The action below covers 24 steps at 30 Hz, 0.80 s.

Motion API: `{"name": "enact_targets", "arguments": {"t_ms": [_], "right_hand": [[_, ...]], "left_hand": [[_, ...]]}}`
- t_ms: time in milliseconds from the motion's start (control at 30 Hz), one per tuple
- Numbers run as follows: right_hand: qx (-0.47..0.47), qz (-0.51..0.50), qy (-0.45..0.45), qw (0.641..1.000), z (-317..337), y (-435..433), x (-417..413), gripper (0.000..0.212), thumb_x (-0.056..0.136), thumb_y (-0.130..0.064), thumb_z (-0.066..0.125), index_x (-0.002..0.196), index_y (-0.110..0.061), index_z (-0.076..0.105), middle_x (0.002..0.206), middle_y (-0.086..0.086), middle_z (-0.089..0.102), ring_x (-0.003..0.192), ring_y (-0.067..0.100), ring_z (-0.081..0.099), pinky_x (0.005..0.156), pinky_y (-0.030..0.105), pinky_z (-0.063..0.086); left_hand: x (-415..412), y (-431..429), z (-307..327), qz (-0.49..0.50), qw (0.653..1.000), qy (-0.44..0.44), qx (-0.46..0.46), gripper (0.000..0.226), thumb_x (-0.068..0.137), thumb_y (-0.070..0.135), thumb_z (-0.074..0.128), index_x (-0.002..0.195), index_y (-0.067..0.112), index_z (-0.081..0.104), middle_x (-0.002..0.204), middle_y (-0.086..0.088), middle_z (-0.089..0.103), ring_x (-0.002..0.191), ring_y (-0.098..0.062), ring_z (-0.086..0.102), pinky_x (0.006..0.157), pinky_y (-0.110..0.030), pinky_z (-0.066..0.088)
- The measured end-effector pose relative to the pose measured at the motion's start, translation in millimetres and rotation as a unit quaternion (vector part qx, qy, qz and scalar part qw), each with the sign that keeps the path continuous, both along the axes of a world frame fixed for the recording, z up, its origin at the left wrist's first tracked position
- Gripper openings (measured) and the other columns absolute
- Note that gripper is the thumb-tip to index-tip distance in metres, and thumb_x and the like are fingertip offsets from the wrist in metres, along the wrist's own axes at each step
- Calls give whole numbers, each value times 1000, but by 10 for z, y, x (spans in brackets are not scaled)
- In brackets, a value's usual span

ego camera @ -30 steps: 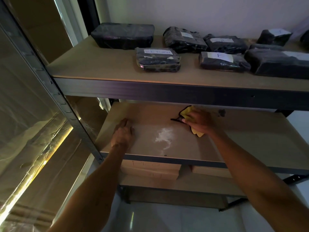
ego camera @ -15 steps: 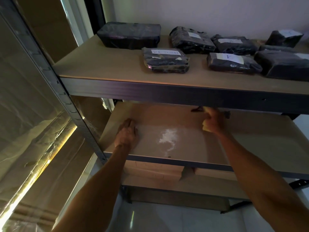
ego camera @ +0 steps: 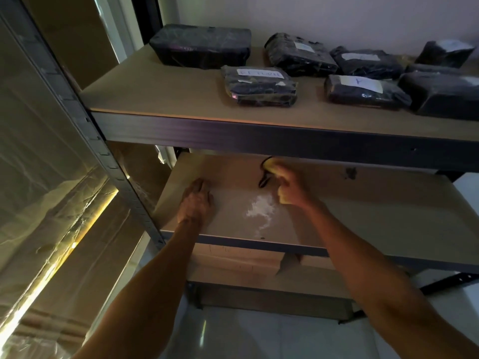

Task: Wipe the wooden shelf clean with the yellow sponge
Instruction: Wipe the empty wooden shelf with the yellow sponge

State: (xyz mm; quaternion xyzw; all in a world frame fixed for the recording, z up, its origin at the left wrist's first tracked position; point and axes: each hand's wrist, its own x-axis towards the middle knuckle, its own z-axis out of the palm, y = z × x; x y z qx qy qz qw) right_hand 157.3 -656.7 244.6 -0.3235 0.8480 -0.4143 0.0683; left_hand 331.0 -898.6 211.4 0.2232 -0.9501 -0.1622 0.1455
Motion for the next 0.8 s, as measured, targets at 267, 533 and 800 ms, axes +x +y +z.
{"name": "enact_targets", "arguments": {"t_ms": [267,533,800], "right_hand": [[207,-102,94,968,-405,372,-610,52,95,-40,28,143,-27,43,157,4,30,145,30,24,121,42,11],[69,3,71,995,-254,-237,37,44,90,6,45,129,-8,60,146,13,45,142,27,32,121,37,16],[32,-167,10,985,-42,168,-278,70,68,13,53,130,-20,58,122,0,53,113,26,56,78,36,58]], "left_hand": [[-1,22,38,11,1000,-20,-5,42,100,25,43,140,12,49,148,-10,44,130,-32,44,111,-42,40],[-8,41,19,0,1000,-20,-18,41,101,24,44,139,11,50,147,-12,47,132,-32,44,112,-43,38],[24,36,47,9,1000,-18,-4,40,97,24,42,135,15,51,142,-10,49,120,-33,50,104,-44,45]]}}
